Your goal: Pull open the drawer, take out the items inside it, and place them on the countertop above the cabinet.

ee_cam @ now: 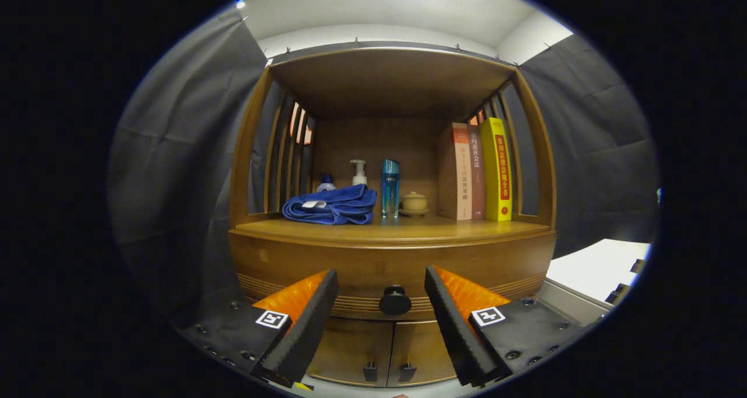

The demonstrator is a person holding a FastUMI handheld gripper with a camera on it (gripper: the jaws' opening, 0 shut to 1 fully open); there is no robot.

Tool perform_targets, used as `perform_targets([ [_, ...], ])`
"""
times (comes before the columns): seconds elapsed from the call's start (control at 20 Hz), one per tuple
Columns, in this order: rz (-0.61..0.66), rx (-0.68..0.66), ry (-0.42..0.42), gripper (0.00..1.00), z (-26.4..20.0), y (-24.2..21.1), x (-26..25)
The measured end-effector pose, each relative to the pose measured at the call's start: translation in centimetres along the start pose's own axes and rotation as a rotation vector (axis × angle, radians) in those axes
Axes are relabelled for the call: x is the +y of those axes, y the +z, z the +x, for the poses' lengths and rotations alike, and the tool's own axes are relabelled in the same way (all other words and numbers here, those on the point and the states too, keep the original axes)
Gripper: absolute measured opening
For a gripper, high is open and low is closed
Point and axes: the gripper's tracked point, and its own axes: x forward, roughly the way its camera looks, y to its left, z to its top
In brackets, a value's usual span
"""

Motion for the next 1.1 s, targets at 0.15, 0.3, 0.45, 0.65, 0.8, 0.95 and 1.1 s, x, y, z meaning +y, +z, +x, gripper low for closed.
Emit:
perform_targets([
  [0.15,-0.009,0.056,0.008,0.98,0.7,-2.9,0.3],
  [0.3,-0.020,0.085,-0.004,0.98,2.1,-4.8,-0.2],
  [0.45,-0.032,0.104,-0.011,0.98,3.3,-6.0,-0.6],
  [0.65,-0.033,0.132,-0.029,0.98,4.9,-7.3,-1.2],
  [0.8,-0.003,0.145,-0.027,0.89,5.9,-8.2,-1.4],
  [0.95,0.002,0.134,-0.034,0.81,6.2,-8.2,-1.6],
  [1.1,0.000,0.136,-0.050,0.66,5.8,-8.2,-2.1],
])
